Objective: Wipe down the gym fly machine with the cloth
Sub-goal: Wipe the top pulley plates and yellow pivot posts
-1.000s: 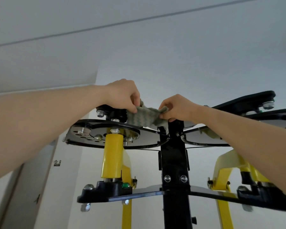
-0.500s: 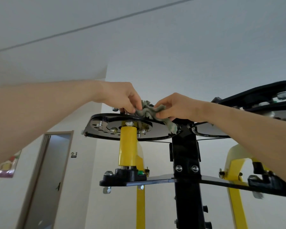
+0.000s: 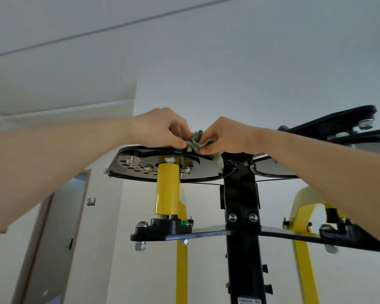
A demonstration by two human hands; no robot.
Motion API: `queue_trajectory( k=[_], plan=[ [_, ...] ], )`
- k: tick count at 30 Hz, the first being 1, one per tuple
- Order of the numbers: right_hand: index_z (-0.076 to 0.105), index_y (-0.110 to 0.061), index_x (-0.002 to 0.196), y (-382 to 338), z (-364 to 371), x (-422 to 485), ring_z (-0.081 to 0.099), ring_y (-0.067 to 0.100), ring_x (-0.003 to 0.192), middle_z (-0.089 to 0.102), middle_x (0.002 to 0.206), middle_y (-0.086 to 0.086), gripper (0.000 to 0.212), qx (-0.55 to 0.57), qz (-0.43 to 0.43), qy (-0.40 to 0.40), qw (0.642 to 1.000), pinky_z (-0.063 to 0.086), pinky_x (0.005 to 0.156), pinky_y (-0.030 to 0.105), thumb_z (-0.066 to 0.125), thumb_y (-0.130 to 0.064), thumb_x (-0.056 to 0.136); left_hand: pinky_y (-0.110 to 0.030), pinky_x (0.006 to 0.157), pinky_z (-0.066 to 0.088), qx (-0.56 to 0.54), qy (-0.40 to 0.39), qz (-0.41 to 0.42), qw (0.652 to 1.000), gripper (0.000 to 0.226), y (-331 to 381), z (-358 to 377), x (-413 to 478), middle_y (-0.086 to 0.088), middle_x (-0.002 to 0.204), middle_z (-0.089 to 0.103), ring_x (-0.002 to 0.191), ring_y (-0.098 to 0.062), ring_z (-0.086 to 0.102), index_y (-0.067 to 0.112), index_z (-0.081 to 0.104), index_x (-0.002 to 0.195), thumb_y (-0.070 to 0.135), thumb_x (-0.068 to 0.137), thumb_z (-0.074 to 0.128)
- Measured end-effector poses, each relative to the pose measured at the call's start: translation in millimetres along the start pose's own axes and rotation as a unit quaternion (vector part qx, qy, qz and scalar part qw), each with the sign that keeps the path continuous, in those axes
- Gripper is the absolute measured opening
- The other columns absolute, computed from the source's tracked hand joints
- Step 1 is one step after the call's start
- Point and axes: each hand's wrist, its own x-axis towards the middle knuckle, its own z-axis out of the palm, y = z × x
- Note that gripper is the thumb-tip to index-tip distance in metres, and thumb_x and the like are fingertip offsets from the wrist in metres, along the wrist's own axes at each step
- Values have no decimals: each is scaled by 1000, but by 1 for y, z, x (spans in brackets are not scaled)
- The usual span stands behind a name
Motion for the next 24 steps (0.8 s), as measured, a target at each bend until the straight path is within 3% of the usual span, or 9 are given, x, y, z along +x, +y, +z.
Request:
queue_trajectory(
  k=[3, 6, 9, 12, 14, 17, 19, 22, 24],
  plan=[
    [81, -18, 94, 18, -11, -6, 57, -1, 57, 74, 68, -4, 10, -75, 27, -22, 997, 42, 60, 8, 79, -21, 85, -35, 91, 51, 71, -43, -4, 997, 17, 17, 18, 20, 7, 109, 71, 102, -15, 63, 29, 75, 110, 33, 97, 65],
    [81, -20, 92, 35, -17, -16, 59, 5, 64, 76, 78, 4, 9, -113, 63, -11, 992, 45, 66, 20, 80, -20, 83, -32, 82, 49, 79, -39, -7, 996, 17, 35, 35, 40, 5, 106, 71, 98, -16, 62, 26, 76, 108, 30, 95, 67],
    [82, -18, 97, 48, -23, -25, 63, 9, 76, 77, 87, 1, 13, -181, 86, 2, 980, 49, 71, 21, 78, -18, 85, -37, 91, 53, 77, -38, -15, 996, 12, 50, 52, 59, 3, 109, 71, 102, -20, 63, 29, 76, 102, 31, 91, 70],
    [81, -19, 97, 57, -35, -33, 66, 18, 87, 76, 92, -1, 12, -275, 98, 17, 956, 54, 82, 31, 75, -16, 87, -39, 92, 55, 51, -31, -24, 998, 14, 60, 71, 77, 2, 107, 71, 101, -22, 64, 27, 75, 101, 32, 89, 72],
    [81, -22, 88, 58, -43, -39, 65, 19, 81, 74, 85, -2, 9, -313, 106, 5, 944, 52, 73, 29, 74, -17, 88, -37, 87, 56, 31, -30, -24, 999, 14, 65, 83, 87, 0, 101, 72, 94, -22, 65, 22, 75, 99, 29, 87, 71],
    [63, -30, 62, 57, -54, -48, 52, 15, 63, 58, 65, -6, 32, -347, 125, -31, 929, 37, 56, 25, 72, -21, 91, -31, 71, 50, 6, -18, -27, 999, 11, 73, 99, 101, -1, 84, 68, 80, -23, 62, 15, 74, 86, 25, 85, 70],
    [55, -21, 60, 58, -61, -53, 44, 18, 59, 49, 60, -2, 35, -360, 142, -35, 921, 34, 54, 27, 68, -17, 92, -34, 75, 54, -18, -1, -35, 999, 6, 78, 108, 107, -2, 88, 70, 86, -25, 66, 23, 71, 81, 22, 86, 68],
    [57, -5, 68, 56, -70, -63, 37, 22, 65, 38, 60, 2, 21, -372, 170, -37, 912, 33, 59, 29, 60, -5, 89, -36, 80, 55, -56, 10, -38, 998, 16, 82, 118, 116, -9, 97, 72, 91, -27, 67, 17, 75, 95, 12, 88, 61],
    [64, 5, 79, 54, -78, -68, 37, 22, 66, 40, 63, 3, 17, -365, 174, -35, 914, 35, 61, 30, 64, -9, 89, -35, 79, 53, -81, 1, -26, 996, 27, 85, 121, 120, -6, 102, 71, 93, -25, 64, 19, 74, 107, 8, 91, 55]
  ],
)
